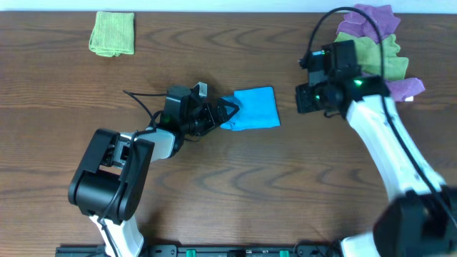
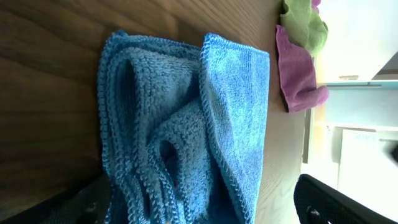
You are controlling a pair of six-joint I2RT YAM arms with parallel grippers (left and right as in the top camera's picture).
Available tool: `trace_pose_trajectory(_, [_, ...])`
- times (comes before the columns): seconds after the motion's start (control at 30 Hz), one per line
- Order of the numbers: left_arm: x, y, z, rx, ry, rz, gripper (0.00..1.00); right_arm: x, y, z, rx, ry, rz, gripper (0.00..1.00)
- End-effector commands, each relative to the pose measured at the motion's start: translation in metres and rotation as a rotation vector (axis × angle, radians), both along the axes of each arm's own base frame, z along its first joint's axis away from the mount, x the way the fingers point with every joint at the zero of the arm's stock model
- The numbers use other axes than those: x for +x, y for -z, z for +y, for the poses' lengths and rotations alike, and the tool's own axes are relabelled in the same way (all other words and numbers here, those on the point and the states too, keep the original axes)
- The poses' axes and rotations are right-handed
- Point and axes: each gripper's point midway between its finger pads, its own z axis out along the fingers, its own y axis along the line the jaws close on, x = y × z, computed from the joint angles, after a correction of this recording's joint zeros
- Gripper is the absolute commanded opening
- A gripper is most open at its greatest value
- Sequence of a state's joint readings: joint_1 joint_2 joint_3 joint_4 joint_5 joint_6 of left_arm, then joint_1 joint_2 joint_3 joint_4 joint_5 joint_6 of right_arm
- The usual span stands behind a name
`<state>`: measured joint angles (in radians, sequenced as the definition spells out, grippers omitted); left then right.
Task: Fold the cloth
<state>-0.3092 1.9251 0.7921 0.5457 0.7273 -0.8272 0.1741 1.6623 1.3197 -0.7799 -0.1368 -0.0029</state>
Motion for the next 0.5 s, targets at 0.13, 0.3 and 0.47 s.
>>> trace_pose_trajectory(0.13, [-0.008,0.024,0.003,0.018,-0.007,0.076,0.95,0.013,0.054,0.028,0.045,0.007,0.083,0.02])
trace_pose_trajectory(0.3, [-0.010,0.023,0.001,0.008,0.005,0.080,0.95,0.021,0.070,0.038,0.041,0.001,0.080,0.01])
trace_pose_trajectory(0.47, [-0.010,0.023,0.001,0.008,0.005,0.080,0.96,0.027,0.085,0.039,0.027,0.003,0.082,0.02])
